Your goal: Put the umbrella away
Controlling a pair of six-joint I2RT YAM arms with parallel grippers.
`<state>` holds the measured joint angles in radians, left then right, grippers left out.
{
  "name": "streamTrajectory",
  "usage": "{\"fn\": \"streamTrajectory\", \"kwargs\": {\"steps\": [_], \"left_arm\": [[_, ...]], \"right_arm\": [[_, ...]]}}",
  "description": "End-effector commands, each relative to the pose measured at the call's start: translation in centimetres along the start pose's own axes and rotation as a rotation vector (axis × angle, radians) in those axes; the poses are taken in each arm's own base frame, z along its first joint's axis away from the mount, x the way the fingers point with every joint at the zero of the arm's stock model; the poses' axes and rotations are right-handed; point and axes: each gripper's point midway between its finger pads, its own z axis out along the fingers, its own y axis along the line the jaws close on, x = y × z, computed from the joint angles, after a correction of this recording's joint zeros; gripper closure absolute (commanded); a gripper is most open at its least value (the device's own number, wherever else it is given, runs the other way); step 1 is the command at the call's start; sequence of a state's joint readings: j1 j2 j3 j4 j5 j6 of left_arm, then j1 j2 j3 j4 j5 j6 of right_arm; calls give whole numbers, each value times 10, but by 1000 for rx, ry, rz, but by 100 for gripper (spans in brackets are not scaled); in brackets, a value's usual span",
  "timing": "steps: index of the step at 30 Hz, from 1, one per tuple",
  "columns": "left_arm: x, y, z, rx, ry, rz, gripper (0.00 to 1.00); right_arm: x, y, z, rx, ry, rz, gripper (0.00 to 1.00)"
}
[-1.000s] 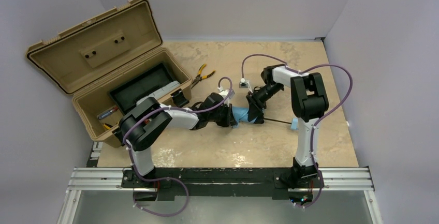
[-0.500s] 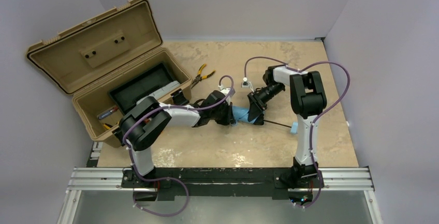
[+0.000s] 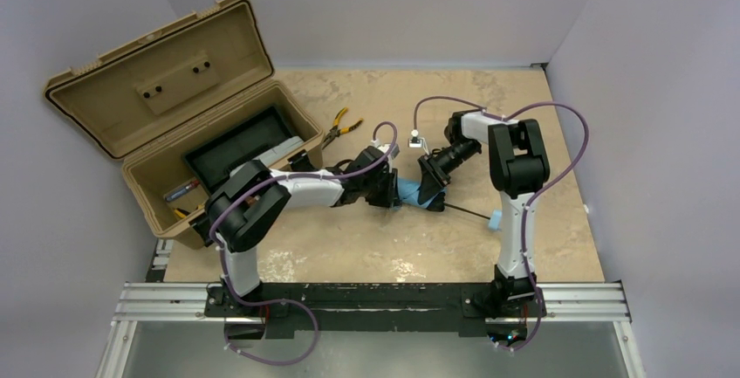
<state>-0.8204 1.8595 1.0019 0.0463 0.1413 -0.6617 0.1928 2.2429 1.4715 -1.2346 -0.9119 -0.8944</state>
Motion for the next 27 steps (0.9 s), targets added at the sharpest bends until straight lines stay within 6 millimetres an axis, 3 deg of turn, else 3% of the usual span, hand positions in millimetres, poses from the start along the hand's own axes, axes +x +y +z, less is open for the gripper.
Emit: {"fn": "streamTrajectory", "kwargs": {"steps": [1, 9, 19, 27], "left_arm": [[22, 56, 12, -220, 55, -22, 73], [31, 85, 5, -360, 92, 20, 74], [55, 90, 2, -337, 151, -15, 72], [57, 95, -8, -309, 141, -32, 72]], "right_arm": [[65, -62, 17, 123, 290, -67, 94], [71, -64, 20, 102, 298, -55, 94], [69, -63, 17, 108, 296, -64, 94], [69, -61, 17, 97, 293, -71, 94]]}}
